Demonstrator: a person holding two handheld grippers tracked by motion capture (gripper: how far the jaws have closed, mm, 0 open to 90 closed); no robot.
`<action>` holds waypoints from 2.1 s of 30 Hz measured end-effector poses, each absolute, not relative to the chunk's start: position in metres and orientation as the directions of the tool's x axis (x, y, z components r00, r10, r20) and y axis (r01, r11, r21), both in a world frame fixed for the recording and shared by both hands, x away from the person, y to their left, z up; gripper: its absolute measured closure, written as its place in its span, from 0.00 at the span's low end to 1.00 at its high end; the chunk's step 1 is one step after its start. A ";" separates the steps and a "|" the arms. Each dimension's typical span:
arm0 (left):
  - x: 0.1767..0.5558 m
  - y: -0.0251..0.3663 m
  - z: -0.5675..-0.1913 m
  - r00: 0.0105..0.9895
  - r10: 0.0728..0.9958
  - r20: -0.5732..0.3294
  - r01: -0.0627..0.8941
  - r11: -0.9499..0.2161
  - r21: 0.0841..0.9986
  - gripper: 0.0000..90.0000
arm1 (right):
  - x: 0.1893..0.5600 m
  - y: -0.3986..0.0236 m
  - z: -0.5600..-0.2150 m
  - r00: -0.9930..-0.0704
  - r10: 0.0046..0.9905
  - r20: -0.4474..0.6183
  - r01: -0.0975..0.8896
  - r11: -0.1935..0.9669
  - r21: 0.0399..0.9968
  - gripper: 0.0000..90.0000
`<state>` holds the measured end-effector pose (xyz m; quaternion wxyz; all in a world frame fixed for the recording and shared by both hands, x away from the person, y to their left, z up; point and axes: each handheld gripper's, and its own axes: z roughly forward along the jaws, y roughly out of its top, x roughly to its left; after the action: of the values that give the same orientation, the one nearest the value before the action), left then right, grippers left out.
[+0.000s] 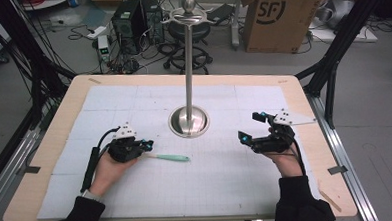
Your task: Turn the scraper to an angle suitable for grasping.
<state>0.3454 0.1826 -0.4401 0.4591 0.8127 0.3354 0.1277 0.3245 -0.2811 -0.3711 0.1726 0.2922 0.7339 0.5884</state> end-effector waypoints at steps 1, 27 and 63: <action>0.345 0.183 -0.440 0.742 0.662 -0.100 0.428 -0.353 0.832 1.00 | 0.325 -0.281 -0.371 -0.770 0.632 0.090 0.225 0.137 0.965 0.07; 0.326 0.182 -0.441 0.778 0.627 0.034 0.407 -0.544 0.734 1.00 | 0.324 -0.285 -0.371 -0.769 0.631 0.097 0.225 0.125 0.966 0.07; 0.306 0.207 -0.413 0.804 0.576 -0.143 0.358 -0.278 0.891 0.88 | 0.327 -0.283 -0.373 -0.772 0.627 0.101 0.234 0.133 0.963 0.07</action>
<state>0.3064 0.2065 -0.4131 0.5233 0.7927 0.2949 0.1042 0.3274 -0.2830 -0.3734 0.1668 0.2932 0.7341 0.5893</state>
